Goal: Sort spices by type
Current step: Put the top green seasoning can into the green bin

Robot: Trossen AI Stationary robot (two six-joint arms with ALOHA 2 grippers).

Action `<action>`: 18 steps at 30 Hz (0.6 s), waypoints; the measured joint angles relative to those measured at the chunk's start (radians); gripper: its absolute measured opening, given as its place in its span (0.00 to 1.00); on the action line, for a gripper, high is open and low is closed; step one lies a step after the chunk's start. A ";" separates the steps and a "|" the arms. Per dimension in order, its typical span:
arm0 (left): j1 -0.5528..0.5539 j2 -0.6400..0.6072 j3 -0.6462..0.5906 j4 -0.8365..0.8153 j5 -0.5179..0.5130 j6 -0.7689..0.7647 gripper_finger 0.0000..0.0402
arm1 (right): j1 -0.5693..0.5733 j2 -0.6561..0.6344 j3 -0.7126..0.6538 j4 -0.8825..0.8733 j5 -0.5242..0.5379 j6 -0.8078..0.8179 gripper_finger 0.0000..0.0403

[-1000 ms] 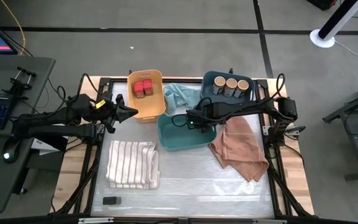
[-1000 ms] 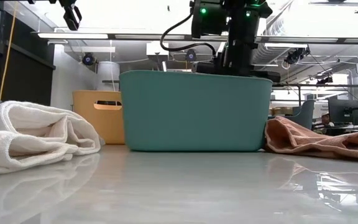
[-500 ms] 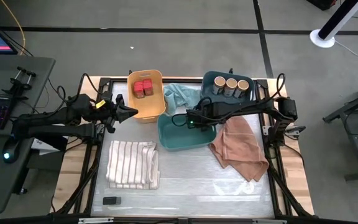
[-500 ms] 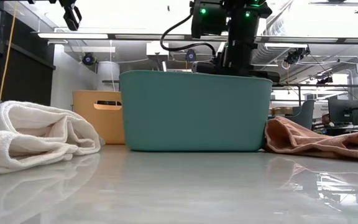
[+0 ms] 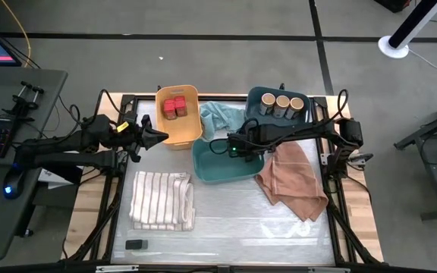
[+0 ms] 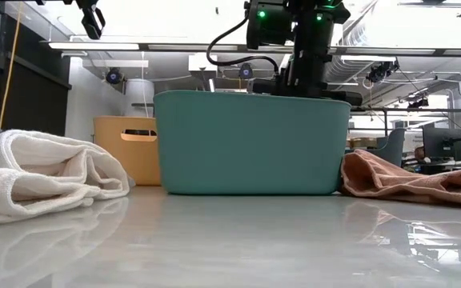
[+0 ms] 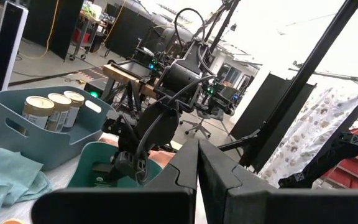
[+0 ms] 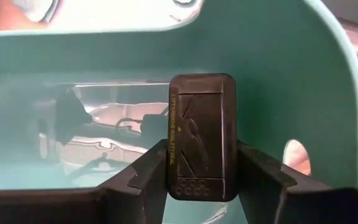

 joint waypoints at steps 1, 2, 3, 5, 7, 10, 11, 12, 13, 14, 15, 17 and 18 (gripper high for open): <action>0.000 0.000 0.000 0.000 0.000 0.000 0.00 | 0.000 0.000 0.000 0.000 0.002 0.001 0.39; 0.000 0.000 0.000 0.000 0.000 0.000 0.00 | 0.000 0.000 0.000 0.000 0.009 0.001 0.39; 0.000 0.000 0.000 0.000 0.000 0.000 0.00 | 0.000 0.000 0.000 0.000 0.019 0.002 0.39; 0.000 0.000 0.000 0.000 0.000 0.000 0.00 | 0.000 0.000 0.000 0.001 0.023 0.002 0.39; 0.000 0.000 0.000 0.000 0.000 0.000 0.00 | 0.000 0.000 0.000 0.006 0.025 0.000 0.39; 0.000 0.000 0.000 0.000 0.000 0.000 0.00 | -0.002 0.000 0.001 0.018 0.031 -0.009 0.39; 0.000 0.000 0.000 0.000 0.000 0.000 0.00 | -0.002 0.000 0.001 0.017 0.030 -0.009 0.39; 0.000 0.000 0.000 0.000 0.000 0.000 0.00 | -0.002 0.000 0.001 0.016 0.031 -0.009 0.39; 0.000 0.000 0.000 0.000 0.000 0.000 0.00 | -0.002 0.000 0.001 0.016 0.033 -0.009 0.39; 0.000 0.000 0.000 0.000 0.000 0.000 0.00 | -0.002 0.000 0.001 0.016 0.042 -0.016 0.39; 0.000 0.000 0.000 0.000 0.000 0.000 0.00 | -0.003 0.000 0.001 0.016 0.055 -0.025 0.39; 0.000 0.000 0.000 0.000 0.000 0.000 0.00 | -0.005 0.000 0.001 0.016 0.076 -0.040 0.39; 0.000 0.000 0.000 0.000 0.000 0.000 0.00 | -0.005 0.000 0.001 0.016 0.080 -0.042 0.39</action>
